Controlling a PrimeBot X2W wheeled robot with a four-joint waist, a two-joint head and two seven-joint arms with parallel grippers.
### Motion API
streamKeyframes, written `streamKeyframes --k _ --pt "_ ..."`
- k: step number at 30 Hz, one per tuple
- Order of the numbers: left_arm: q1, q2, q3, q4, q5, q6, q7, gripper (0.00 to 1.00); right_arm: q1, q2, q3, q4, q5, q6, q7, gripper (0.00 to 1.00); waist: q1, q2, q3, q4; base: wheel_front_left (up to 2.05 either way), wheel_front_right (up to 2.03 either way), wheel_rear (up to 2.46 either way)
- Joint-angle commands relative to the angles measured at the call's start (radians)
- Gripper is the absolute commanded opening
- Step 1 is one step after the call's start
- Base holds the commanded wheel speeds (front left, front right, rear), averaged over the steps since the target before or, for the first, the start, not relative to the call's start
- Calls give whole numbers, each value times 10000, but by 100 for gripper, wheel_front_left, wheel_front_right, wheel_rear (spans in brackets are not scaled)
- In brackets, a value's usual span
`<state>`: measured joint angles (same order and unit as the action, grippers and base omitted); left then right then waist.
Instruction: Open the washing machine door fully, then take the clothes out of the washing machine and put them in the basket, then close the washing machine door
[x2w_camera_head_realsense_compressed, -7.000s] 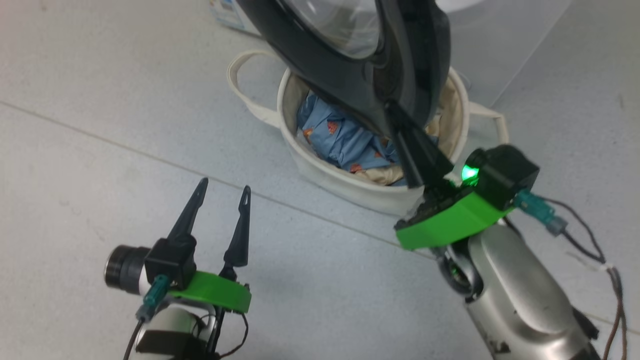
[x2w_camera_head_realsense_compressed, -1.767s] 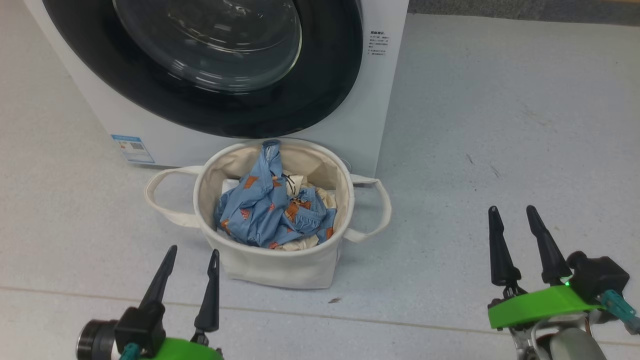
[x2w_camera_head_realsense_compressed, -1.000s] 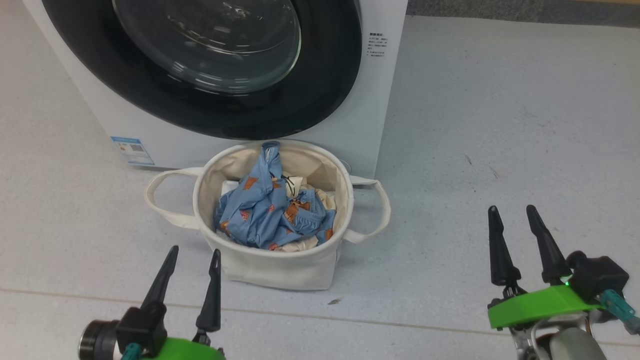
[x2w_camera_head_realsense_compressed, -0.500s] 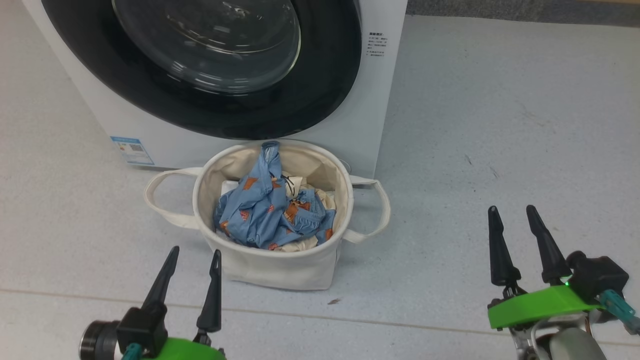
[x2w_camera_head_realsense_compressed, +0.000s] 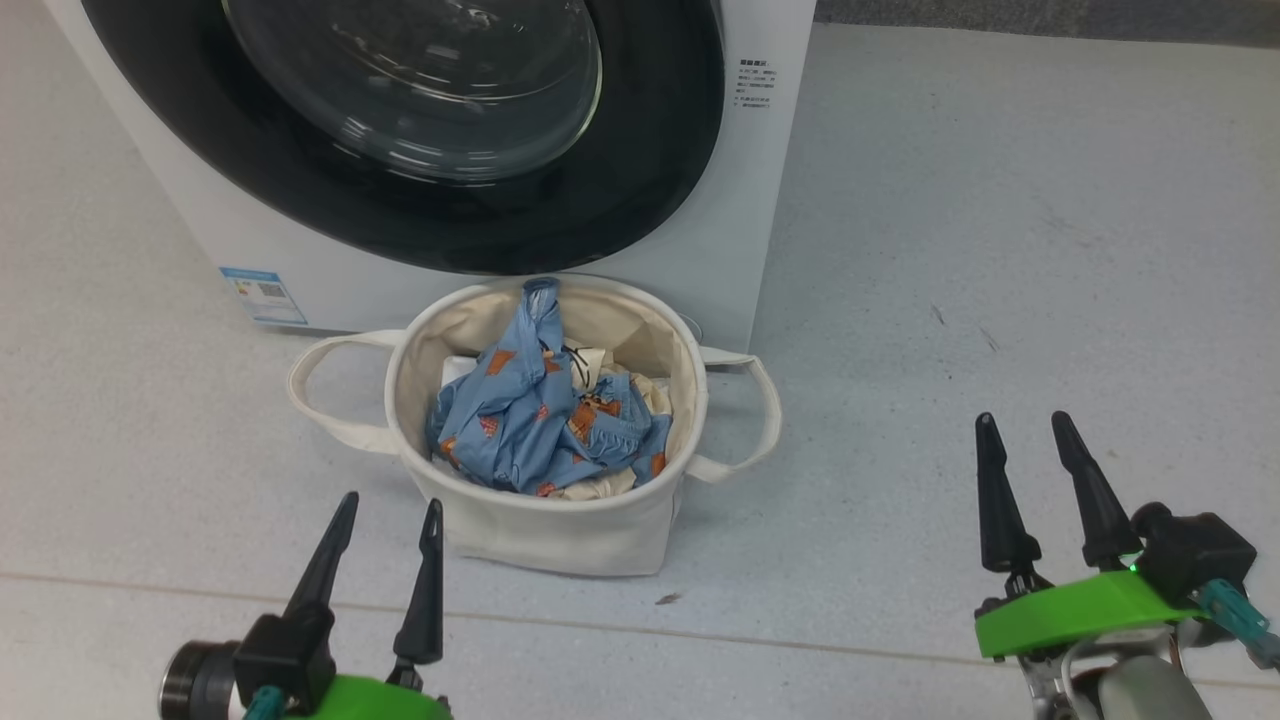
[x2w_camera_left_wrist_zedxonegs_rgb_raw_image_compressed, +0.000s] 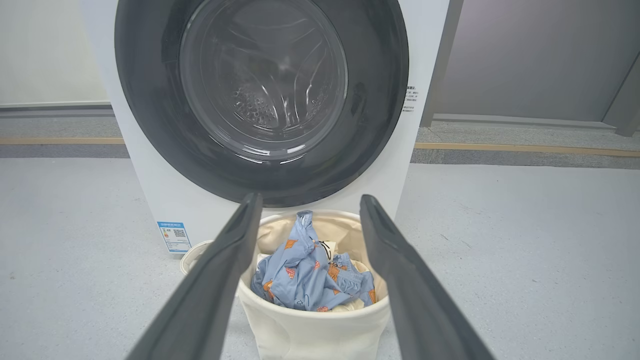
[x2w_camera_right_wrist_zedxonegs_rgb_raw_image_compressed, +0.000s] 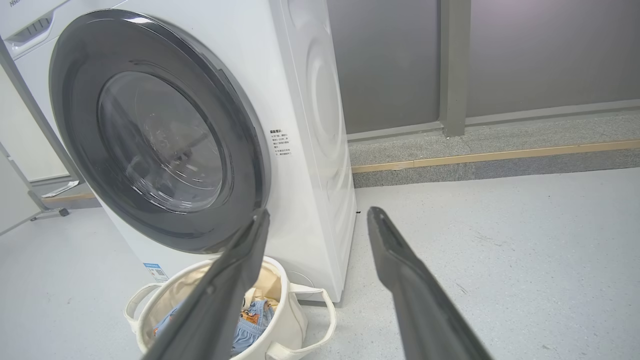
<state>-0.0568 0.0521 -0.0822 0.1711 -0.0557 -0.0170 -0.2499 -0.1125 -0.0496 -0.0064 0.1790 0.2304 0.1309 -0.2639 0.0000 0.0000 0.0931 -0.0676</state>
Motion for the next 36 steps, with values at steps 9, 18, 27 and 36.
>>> streamKeyframes --k 9,18,27,36 --pt "-264 3 308 -254 38 -7 -118 100 -159 -7 242 -287 0 -2 21 100 0 0 -19 15 0 0 0" --pt "-42 -6 -52 102 -4 -104 13 0 1 4 3 78 2 0 -4 0 0 0 23 122 0 0 0" --pt "6 -6 88 492 -868 -160 267 0 95 -19 25 384 830 0 146 0 23 0 -51 156 0 0 0" --pt "-24 -7 197 505 -1864 -226 476 0 72 -79 27 427 1778 0 334 0 1 0 -88 191 0 0 0"
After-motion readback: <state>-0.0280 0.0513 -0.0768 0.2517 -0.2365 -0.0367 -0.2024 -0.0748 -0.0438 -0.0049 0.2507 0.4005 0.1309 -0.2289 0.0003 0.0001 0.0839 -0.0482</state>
